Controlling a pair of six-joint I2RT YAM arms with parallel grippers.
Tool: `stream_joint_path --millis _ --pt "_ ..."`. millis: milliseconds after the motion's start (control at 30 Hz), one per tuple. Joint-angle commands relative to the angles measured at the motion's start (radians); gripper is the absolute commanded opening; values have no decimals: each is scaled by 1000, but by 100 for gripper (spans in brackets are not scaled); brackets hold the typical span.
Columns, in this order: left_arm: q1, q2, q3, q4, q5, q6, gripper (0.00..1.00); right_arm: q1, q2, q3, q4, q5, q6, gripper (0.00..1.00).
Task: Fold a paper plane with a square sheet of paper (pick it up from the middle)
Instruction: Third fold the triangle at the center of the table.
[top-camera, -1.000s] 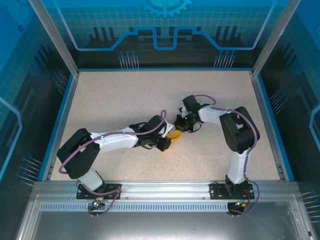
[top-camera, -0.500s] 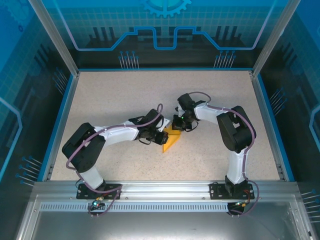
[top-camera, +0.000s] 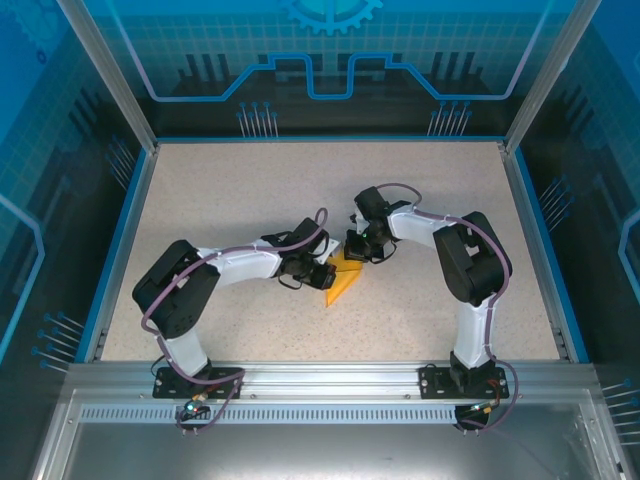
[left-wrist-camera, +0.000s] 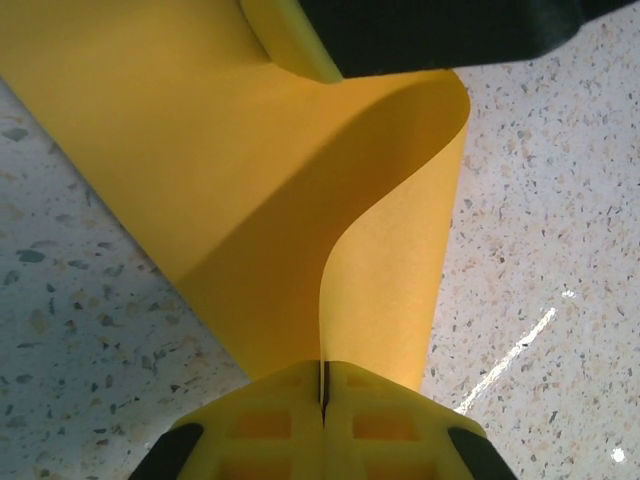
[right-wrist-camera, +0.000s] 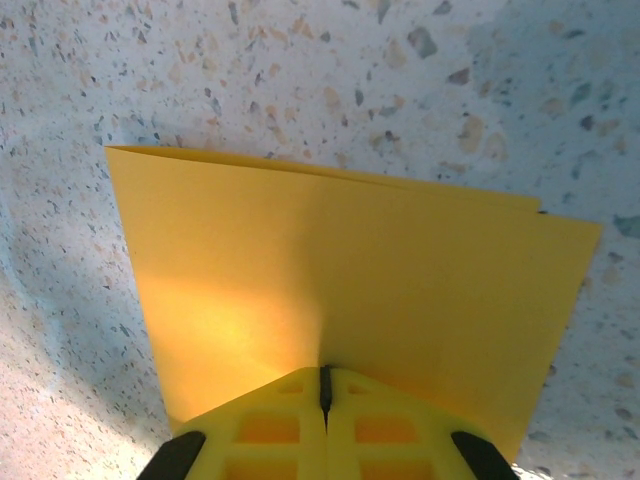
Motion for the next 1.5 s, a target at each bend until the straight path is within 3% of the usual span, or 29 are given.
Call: stream_joint_path --millis 0,1467 --pt "12 13 11 -6 11 -9 0 12 15 8 -63 22 -7 5" --pt "15 82 -4 8 -20 8 0 13 7 2 -60 12 8 4"
